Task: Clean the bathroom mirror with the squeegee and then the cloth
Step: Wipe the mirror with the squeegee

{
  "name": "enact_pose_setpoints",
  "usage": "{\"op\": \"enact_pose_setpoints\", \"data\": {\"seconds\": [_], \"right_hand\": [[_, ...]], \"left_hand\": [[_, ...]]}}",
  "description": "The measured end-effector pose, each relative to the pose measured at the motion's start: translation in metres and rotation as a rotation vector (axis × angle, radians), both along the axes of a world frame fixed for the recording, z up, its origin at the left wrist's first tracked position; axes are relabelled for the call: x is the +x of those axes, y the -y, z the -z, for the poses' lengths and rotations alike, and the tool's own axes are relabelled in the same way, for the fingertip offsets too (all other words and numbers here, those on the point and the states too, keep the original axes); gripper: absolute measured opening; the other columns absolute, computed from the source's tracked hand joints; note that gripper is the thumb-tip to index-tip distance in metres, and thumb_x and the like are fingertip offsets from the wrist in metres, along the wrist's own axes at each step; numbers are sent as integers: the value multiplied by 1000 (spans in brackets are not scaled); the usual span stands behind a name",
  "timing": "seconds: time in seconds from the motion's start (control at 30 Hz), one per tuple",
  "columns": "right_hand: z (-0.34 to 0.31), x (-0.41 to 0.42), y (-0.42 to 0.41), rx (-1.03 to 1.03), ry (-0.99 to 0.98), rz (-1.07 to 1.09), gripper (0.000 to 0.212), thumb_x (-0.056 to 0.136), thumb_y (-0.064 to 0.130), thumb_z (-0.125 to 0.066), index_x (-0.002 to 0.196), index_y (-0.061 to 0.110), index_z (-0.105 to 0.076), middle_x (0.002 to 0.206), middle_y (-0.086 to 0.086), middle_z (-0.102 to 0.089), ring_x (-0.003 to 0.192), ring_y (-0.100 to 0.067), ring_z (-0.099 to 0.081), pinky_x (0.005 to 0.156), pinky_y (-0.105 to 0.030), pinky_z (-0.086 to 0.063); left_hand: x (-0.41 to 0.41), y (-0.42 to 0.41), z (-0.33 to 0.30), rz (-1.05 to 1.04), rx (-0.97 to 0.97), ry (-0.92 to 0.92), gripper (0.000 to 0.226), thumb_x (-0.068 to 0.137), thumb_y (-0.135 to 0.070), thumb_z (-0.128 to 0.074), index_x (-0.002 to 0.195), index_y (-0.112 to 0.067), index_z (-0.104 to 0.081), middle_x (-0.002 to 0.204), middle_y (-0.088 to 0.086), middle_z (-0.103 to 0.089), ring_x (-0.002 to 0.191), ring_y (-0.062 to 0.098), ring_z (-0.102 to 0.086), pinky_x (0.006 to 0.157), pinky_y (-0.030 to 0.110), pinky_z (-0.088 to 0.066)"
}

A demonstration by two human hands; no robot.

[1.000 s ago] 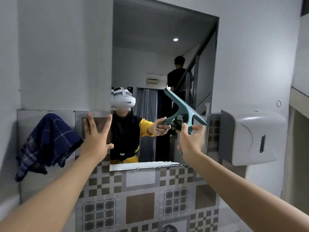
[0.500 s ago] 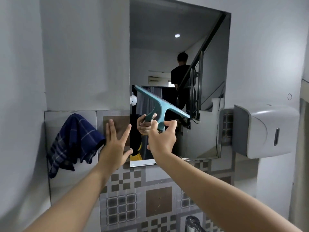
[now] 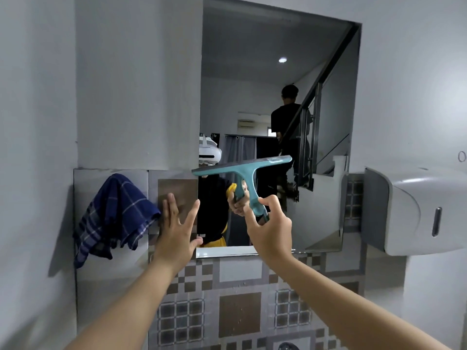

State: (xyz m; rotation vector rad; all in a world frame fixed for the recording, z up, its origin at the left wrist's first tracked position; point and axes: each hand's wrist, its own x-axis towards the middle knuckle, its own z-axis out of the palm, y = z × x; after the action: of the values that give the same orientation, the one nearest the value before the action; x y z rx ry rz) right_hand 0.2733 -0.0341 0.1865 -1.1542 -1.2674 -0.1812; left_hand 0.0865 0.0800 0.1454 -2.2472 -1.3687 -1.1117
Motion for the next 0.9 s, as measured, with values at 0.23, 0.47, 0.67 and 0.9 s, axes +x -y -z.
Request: {"op": "enact_pose_setpoints", "data": {"seconds": [0.23, 0.47, 0.67, 0.9], "right_hand": [[-6, 49, 5, -11, 227, 70, 27, 85, 25, -72, 104, 13, -57, 52, 23, -40, 46, 5, -51, 36, -10, -35], [1, 98, 4, -26, 312, 115, 29, 84, 31, -73, 105, 18, -58, 57, 8, -60, 43, -19, -54, 38, -36, -48], [10, 138, 7, -8, 328, 153, 29, 80, 28, -77, 102, 17, -60, 55, 3, -58, 44, -20, -54, 39, -40, -49], [21, 172, 17, -12, 307, 181, 28, 79, 26, -78, 99, 16, -62, 51, 15, -47, 40, -7, -42, 38, -27, -37]], "left_hand": [[4, 4, -4, -37, -83, 21, 100, 83, -37, -65, 142, -42, 15, 143, 8, 47, 134, 32, 37, 112, 54, -11], [4, 4, -3, -100, -72, -3, 105, 81, -40, -66, 138, -43, 22, 141, 9, 48, 133, 31, 37, 113, 57, -16], [5, 0, -2, -148, -69, -24, 107, 79, -42, -67, 139, -43, 22, 135, 4, 55, 132, 30, 39, 112, 60, -16], [4, -1, 0, -140, -26, -10, 106, 77, -41, -70, 145, -39, 10, 142, 7, 47, 136, 32, 31, 109, 58, -19]]}}
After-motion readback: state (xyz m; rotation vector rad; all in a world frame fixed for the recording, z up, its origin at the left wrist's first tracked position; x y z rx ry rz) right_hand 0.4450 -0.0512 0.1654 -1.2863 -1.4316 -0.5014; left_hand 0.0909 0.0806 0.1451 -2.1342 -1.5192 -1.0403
